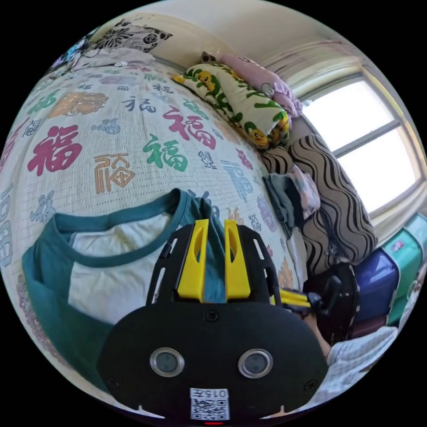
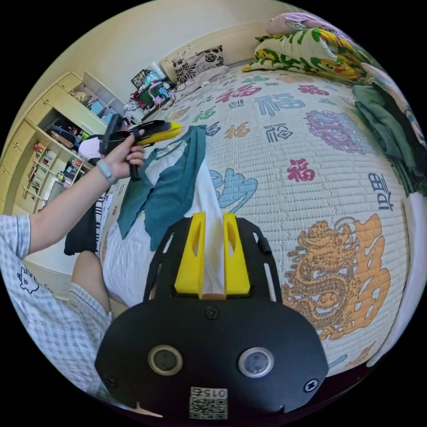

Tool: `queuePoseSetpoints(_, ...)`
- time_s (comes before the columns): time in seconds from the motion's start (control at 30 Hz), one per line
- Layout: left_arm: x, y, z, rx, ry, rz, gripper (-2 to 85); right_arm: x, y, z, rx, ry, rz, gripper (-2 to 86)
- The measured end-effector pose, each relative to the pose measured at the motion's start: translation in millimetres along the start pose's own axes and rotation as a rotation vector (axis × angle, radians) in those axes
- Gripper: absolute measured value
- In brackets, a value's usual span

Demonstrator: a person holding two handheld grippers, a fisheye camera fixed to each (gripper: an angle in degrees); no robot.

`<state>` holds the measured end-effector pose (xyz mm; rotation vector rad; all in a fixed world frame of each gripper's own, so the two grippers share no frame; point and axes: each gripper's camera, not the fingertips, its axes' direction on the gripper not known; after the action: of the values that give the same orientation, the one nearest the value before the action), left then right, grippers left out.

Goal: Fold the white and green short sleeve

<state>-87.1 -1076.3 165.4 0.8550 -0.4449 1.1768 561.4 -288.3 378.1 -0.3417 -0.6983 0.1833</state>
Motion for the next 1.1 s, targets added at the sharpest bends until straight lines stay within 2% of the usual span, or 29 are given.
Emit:
queuePoseSetpoints(0.13, 11.5, 51.6, -28.6, -0.102, -0.106, 0.101, 7.8, -10.8, 2.5, 5.4, -0.036, 0.005, 0.036, 5.9)
queuePoseSetpoints(0.23, 20.4, 108.5, -43.6, -0.153, -0.256, 0.155, 8.0, -50.8, 4.3, -4.6, 0.036, -0.008, -0.050, 6.0)
queuePoseSetpoints(0.33, 30.6, 156.7, -44.5, -0.163, -0.388, 0.194, 8.0, -110.4, 1.0, 12.1, -0.028, -0.093, -0.203, 8.8)
queuePoseSetpoints(0.4, 36.5, 178.1, -34.5, -0.176, -0.479, 0.204, 8.1, -157.5, 3.4, 40.3, -0.123, -0.018, -0.318, 9.6)
queuePoseSetpoints(0.5, 39.8, 190.8, -19.0, -0.167, -0.535, 0.210, 8.1, -180.1, 9.8, 80.0, -0.230, 0.141, -0.306, 5.2)
queuePoseSetpoints(0.57, 40.5, 193.4, -18.9, -0.142, -0.524, 0.196, 8.0, -179.3, 13.2, 79.0, -0.184, 0.123, -0.286, 3.9)
queuePoseSetpoints(0.73, 35.0, 186.3, -35.1, -0.166, -0.426, 0.143, 7.6, -160.8, 6.2, 59.0, -0.227, 0.026, -0.183, 3.7)
queuePoseSetpoints(0.83, 29.4, 172.5, -70.0, -0.070, -0.403, 0.127, 7.6, -146.6, -9.4, 21.5, -0.119, -0.018, -0.153, 5.1)
queuePoseSetpoints(0.93, 18.1, 136.6, -104.5, 0.035, -0.440, 0.116, 8.0, -130.0, -55.2, -5.3, 0.003, -0.010, -0.137, 6.8)
queuePoseSetpoints(1.1, -4.7, 53.3, -117.3, 0.074, -0.476, 0.059, 8.9, -116.9, -166.9, 23.3, -0.006, -0.034, -0.076, 10.4)
